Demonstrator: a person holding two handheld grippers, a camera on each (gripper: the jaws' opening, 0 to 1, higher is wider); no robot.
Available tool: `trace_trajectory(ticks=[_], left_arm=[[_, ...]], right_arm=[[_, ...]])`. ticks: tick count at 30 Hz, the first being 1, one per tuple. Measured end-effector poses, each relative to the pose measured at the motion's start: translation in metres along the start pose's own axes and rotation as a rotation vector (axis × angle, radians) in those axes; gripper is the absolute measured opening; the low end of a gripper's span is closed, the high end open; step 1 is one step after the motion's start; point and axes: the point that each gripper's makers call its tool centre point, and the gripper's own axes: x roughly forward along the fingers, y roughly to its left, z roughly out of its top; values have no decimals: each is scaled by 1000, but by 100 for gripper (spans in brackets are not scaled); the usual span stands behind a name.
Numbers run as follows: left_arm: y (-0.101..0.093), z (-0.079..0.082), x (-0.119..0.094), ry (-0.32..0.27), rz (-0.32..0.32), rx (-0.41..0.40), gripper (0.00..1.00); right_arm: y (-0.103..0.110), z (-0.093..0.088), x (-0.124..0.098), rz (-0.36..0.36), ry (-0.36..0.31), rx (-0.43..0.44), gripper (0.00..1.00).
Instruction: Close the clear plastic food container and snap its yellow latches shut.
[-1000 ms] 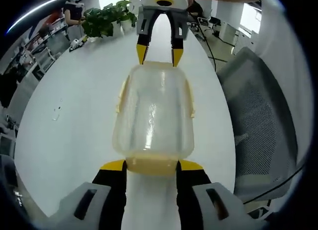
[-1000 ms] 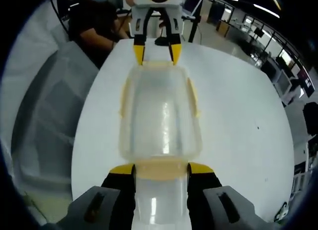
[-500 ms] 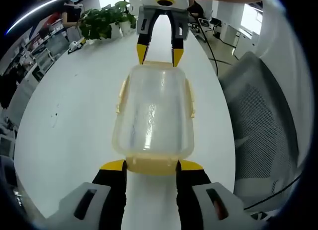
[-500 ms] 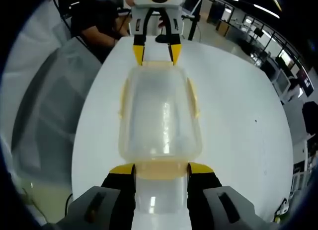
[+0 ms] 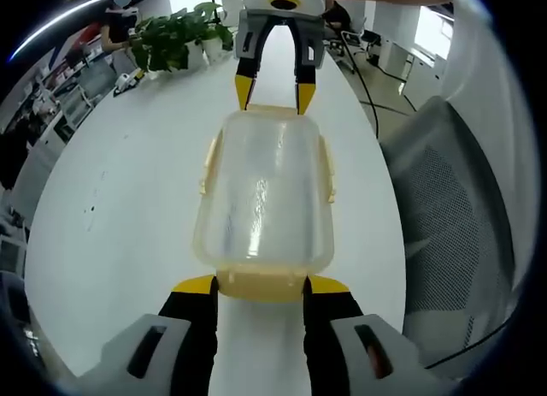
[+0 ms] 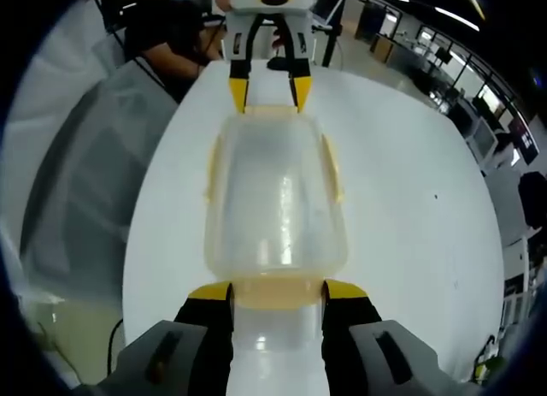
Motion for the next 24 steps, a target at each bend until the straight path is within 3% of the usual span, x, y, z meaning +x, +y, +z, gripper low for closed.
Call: trace_trajectory(ticks=[24], left_arm=[[-4, 36, 24, 0, -5, -4, 38]], right_arm=[[-1, -41, -17, 7, 4, 5, 38]])
